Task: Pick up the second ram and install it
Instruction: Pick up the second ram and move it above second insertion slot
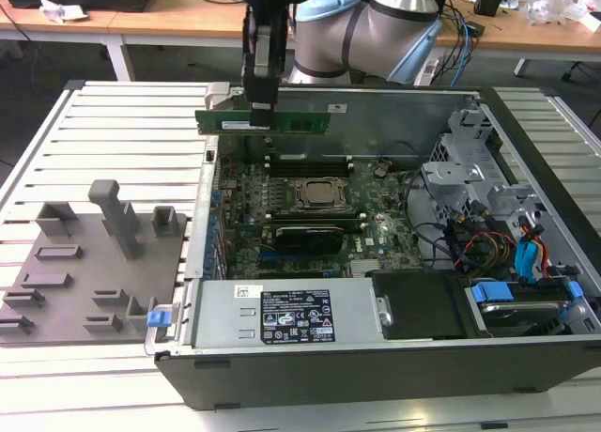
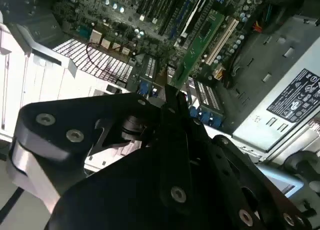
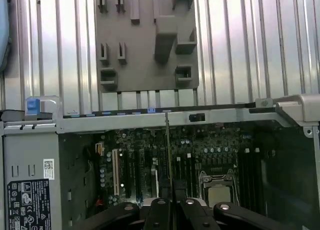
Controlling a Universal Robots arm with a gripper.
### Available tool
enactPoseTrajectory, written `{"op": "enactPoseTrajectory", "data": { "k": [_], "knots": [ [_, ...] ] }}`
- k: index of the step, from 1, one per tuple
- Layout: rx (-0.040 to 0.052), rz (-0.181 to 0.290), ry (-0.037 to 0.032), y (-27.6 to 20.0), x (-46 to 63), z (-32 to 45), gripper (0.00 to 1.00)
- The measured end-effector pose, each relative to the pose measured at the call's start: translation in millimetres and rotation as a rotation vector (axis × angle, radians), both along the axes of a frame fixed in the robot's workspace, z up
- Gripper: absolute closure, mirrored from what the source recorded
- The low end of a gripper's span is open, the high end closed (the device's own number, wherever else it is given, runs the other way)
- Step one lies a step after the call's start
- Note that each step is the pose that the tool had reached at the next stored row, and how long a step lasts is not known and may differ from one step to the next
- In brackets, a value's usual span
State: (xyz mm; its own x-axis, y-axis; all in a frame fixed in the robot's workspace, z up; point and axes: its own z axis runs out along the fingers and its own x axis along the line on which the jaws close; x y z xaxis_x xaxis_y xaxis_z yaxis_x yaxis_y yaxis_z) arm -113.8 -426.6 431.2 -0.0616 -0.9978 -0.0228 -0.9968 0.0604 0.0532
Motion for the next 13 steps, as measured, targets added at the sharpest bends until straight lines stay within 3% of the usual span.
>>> {"op": "enactPoseTrajectory", "data": {
  "k": [1,6,9,13],
  "knots": [
    [0.0,0.0,0.0002,0.0,10.8,0.0,0.87],
    [0.0001,0.0,0.0007,0.0,37.3,0.0,0.87],
    [0.0001,0.0,0.0008,0.0,47.4,0.0,0.87],
    [0.0,0.0,0.0011,0.0,70.7,0.0,0.87]
  ]
}}
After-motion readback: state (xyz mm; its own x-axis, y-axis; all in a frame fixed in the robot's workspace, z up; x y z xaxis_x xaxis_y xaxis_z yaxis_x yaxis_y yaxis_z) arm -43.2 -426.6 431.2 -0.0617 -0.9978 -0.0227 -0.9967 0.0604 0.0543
